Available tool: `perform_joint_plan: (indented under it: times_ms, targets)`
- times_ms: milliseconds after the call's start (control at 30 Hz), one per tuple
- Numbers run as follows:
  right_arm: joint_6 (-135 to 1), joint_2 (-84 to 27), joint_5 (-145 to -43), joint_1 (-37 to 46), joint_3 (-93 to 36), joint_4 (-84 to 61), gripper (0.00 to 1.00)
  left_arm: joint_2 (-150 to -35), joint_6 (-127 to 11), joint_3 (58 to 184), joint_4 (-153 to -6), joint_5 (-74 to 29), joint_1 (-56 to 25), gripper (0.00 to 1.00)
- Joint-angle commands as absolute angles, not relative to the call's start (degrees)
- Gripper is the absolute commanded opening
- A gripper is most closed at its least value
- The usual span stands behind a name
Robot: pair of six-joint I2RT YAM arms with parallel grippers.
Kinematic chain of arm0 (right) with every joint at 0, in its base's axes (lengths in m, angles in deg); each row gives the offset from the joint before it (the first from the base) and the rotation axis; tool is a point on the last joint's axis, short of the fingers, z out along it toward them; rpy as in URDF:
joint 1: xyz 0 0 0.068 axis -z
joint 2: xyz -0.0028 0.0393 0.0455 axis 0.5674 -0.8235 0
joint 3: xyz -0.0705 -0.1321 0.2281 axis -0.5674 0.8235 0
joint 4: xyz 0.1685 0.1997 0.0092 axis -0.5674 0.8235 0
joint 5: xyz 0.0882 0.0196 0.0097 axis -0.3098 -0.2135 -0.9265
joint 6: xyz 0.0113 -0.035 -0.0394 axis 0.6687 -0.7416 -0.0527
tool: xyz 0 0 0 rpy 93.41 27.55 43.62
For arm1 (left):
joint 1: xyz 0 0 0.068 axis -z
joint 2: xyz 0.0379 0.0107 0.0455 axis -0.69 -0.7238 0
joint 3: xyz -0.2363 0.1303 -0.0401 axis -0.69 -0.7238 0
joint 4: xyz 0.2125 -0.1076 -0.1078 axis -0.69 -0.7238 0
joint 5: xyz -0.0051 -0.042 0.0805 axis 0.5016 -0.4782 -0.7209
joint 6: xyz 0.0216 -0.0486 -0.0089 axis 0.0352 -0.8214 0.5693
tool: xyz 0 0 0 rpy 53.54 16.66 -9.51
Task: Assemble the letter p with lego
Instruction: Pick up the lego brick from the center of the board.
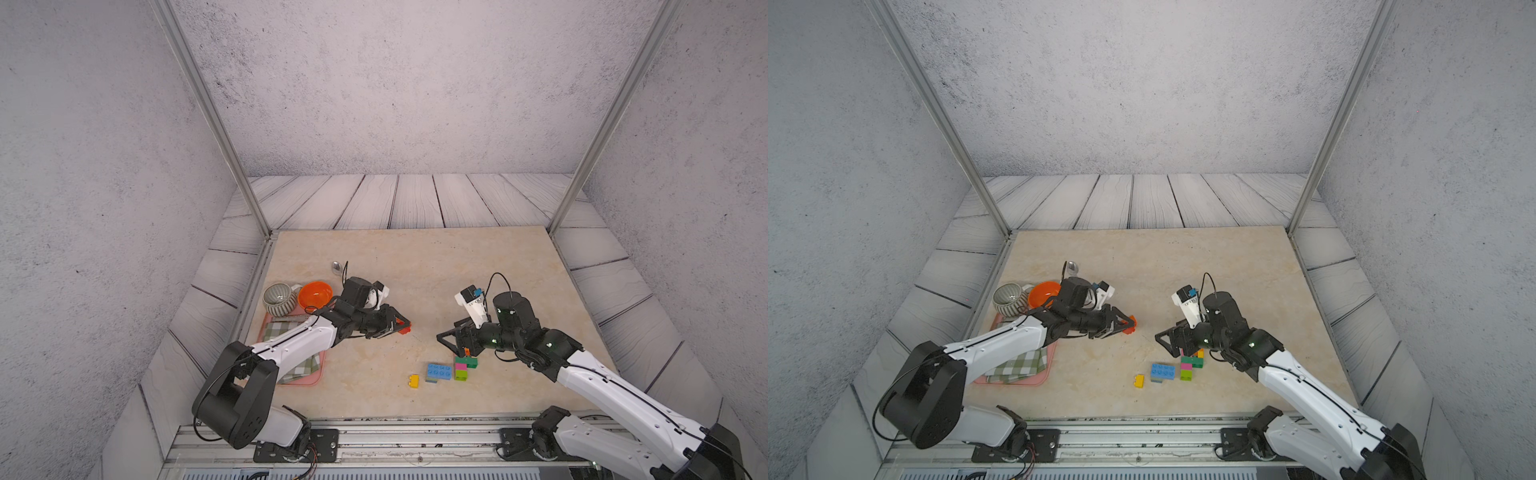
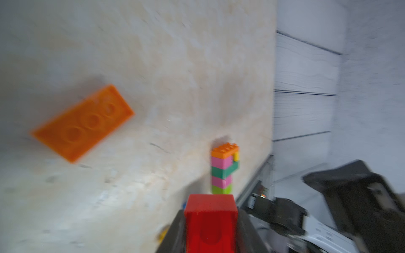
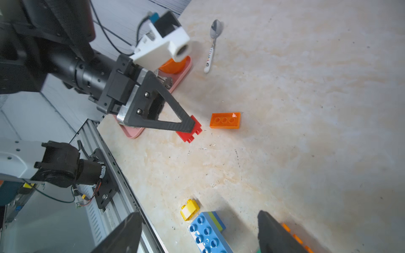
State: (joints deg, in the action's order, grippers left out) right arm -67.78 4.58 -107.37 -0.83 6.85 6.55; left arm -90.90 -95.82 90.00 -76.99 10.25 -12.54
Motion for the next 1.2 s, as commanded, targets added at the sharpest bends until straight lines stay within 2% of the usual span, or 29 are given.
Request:
perform_joint_plan:
  times_ms: [0,100,233,400,600,800,1167]
  targets:
    - [-71.82,4.43,-112.81,-0.77,5.94,1.31,0.81,-92.03,-119.43,85.09,-47.05,25.44,-13.35,0.25]
    - [-73.02,4.81,-113.26,-0.81,7.45,-2.51,0.80,-96.17,-135.36,82.00,-24.92,27.09,-13.66,0.24]
    - [-74.41,6.49,-114.22,-0.77,11.33,-10.84,0.76,-102.90,-150.88,79.98,-3.00,26.46,-13.66,0.23]
    - [-77.17,4.62,-116.49,-0.77,11.80,-14.28,0.66,-104.12,-152.40,79.33,-2.50,27.54,-13.57,0.22]
    - [-78.17,-1.26,-116.83,-0.83,10.13,-16.06,0.62,-101.85,-153.49,79.05,-2.50,27.55,-13.48,0.22]
    - [-77.37,-5.85,-119.83,-0.82,7.36,-18.41,0.54,-101.49,-153.13,78.15,-2.51,27.27,-13.23,0.22]
    - [-76.68,-10.15,-122.64,-0.85,5.44,-19.71,0.44,-102.54,-152.70,78.41,-2.50,26.94,-12.78,0.22]
